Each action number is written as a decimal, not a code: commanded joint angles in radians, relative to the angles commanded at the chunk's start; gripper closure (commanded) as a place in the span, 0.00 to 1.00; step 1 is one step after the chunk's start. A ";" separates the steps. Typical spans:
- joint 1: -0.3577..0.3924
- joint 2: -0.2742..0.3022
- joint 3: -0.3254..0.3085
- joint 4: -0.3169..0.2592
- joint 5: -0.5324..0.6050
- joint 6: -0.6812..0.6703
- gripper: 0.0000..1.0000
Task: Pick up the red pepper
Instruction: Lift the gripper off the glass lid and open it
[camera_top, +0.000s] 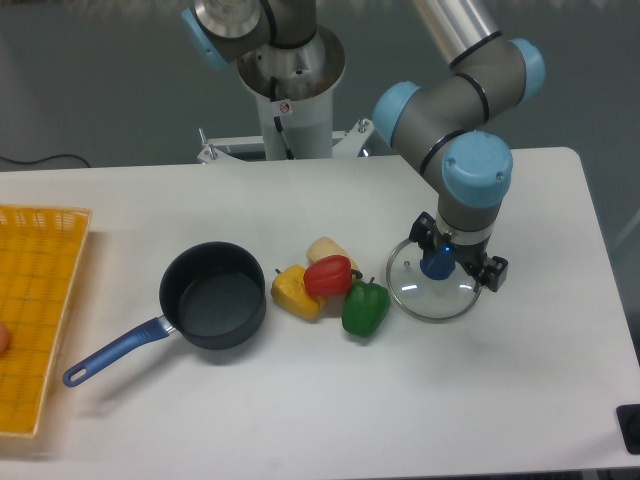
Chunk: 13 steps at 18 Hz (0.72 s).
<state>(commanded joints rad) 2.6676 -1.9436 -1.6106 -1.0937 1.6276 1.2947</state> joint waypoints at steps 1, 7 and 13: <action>-0.003 0.002 -0.002 0.000 -0.003 0.000 0.00; -0.017 0.049 -0.008 -0.009 -0.046 -0.006 0.00; -0.028 0.091 -0.046 -0.009 -0.049 -0.054 0.00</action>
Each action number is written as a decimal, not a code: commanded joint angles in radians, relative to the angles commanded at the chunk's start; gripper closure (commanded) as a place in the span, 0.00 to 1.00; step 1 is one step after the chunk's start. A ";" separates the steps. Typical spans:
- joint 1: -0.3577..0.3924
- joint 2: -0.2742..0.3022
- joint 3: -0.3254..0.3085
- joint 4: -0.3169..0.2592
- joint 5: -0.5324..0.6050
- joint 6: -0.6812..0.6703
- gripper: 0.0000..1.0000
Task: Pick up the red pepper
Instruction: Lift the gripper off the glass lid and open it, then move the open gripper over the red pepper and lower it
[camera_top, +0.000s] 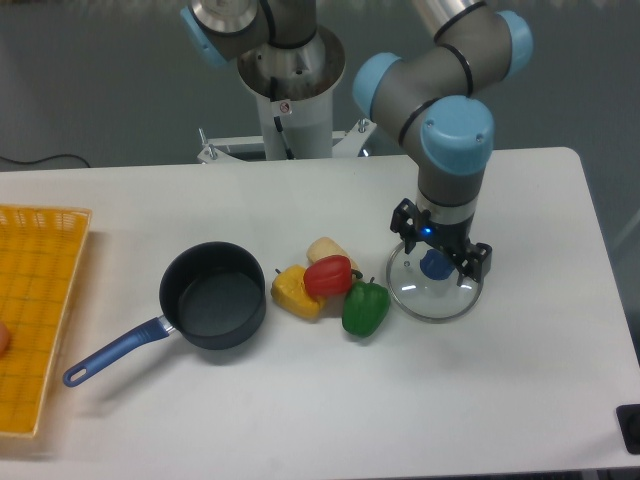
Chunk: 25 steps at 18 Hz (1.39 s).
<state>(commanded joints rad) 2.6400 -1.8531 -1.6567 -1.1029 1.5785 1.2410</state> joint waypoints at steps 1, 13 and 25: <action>-0.002 0.008 0.000 -0.002 0.002 -0.023 0.00; -0.055 0.021 -0.003 0.009 -0.087 -0.236 0.00; -0.190 -0.020 -0.043 0.015 0.104 -0.258 0.00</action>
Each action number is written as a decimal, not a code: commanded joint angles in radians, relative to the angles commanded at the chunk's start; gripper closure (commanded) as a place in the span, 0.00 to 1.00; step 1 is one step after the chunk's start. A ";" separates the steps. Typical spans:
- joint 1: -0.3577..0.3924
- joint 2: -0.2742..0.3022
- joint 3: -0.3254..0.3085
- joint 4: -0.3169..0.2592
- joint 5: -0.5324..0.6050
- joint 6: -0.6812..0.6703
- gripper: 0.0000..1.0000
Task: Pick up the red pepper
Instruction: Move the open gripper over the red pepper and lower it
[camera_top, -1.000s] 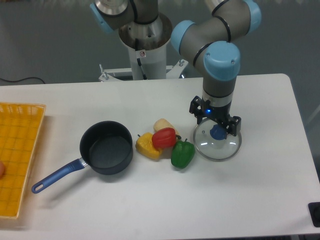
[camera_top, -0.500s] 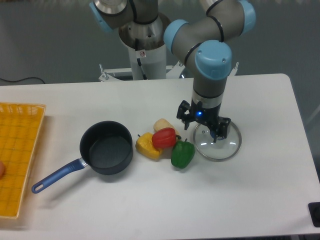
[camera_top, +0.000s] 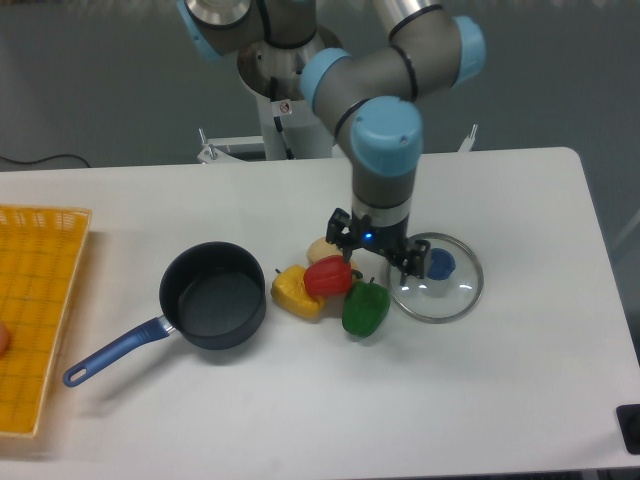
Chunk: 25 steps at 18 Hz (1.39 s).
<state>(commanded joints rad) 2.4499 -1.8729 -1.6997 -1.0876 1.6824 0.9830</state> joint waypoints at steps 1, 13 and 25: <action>-0.012 -0.005 0.005 -0.002 0.016 0.022 0.00; -0.054 -0.028 0.008 -0.109 0.142 0.365 0.00; -0.069 -0.058 -0.001 -0.057 0.082 0.358 0.00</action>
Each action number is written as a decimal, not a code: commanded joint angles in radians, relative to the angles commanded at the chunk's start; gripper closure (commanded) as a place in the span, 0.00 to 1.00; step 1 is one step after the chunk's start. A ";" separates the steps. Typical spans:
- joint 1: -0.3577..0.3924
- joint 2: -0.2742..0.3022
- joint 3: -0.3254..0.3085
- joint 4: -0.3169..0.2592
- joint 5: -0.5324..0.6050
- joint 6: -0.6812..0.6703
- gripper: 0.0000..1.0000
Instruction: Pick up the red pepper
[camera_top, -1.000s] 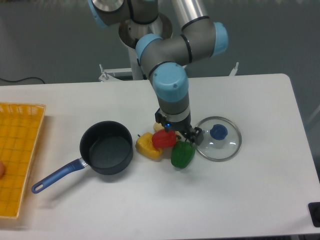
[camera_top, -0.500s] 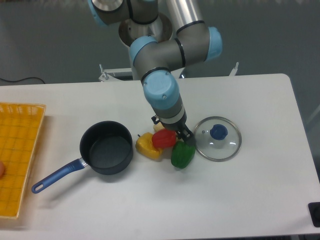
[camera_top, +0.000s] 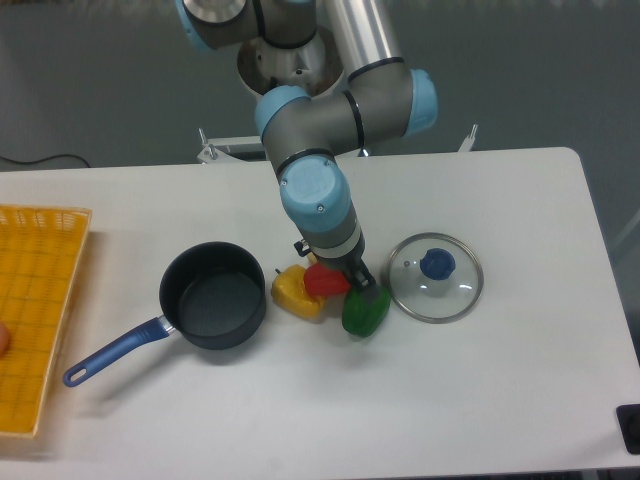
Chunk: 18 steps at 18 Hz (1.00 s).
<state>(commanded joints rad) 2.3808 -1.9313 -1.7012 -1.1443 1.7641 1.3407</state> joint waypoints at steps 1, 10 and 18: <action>-0.002 -0.003 -0.003 -0.002 0.000 0.000 0.00; -0.026 -0.008 -0.020 0.000 -0.002 -0.047 0.00; -0.037 -0.014 -0.032 0.014 0.000 -0.051 0.00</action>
<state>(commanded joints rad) 2.3439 -1.9451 -1.7334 -1.1305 1.7641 1.2901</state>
